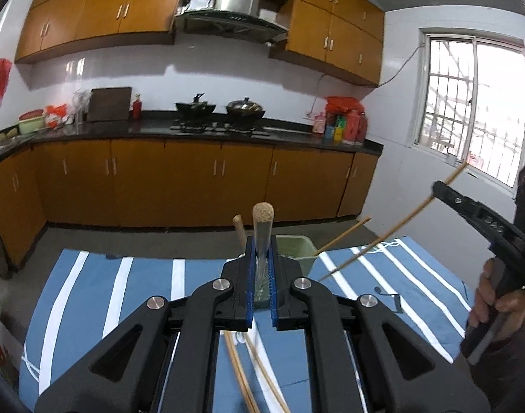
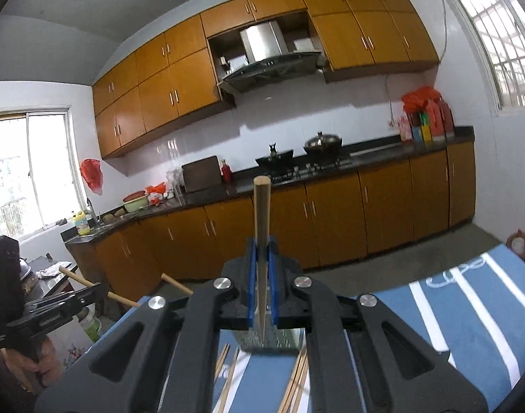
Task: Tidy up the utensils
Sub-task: 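Lower the chopstick into the green basket and open the left tool while the right tool releases its chopstick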
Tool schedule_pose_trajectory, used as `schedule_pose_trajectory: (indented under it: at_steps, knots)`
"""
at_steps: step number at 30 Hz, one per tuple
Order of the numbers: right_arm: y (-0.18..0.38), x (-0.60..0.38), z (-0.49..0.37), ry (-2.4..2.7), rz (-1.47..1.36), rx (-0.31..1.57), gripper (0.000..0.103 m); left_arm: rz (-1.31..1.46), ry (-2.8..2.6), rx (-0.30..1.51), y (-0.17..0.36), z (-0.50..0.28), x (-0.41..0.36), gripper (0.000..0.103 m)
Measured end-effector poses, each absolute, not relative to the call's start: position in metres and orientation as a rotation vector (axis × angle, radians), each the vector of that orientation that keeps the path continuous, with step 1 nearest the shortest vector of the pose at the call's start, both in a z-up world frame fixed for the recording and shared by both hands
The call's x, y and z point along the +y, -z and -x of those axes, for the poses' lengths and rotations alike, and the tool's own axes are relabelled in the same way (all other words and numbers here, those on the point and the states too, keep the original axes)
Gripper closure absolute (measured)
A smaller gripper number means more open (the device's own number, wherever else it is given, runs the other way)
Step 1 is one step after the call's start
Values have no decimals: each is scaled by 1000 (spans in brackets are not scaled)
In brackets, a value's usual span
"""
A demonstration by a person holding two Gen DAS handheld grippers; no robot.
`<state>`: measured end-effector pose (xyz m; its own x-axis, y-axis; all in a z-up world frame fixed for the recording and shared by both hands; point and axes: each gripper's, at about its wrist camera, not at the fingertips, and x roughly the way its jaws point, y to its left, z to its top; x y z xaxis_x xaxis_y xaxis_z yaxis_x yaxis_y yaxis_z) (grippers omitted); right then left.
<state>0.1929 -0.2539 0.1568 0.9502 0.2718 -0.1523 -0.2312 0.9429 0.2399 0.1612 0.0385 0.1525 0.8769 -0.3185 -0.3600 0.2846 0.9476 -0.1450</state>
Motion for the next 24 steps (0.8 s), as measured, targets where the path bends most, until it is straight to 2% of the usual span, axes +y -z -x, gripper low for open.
schedule_pose_trajectory:
  at_steps: [11, 24]
  knots:
    - [-167, -235, -237, -218, -200, 129, 95, 100, 273, 336, -173, -207, 22, 96]
    - [-123, -217, -294, -198, -172, 270, 95, 131, 298, 459, -138, -248, 15, 96]
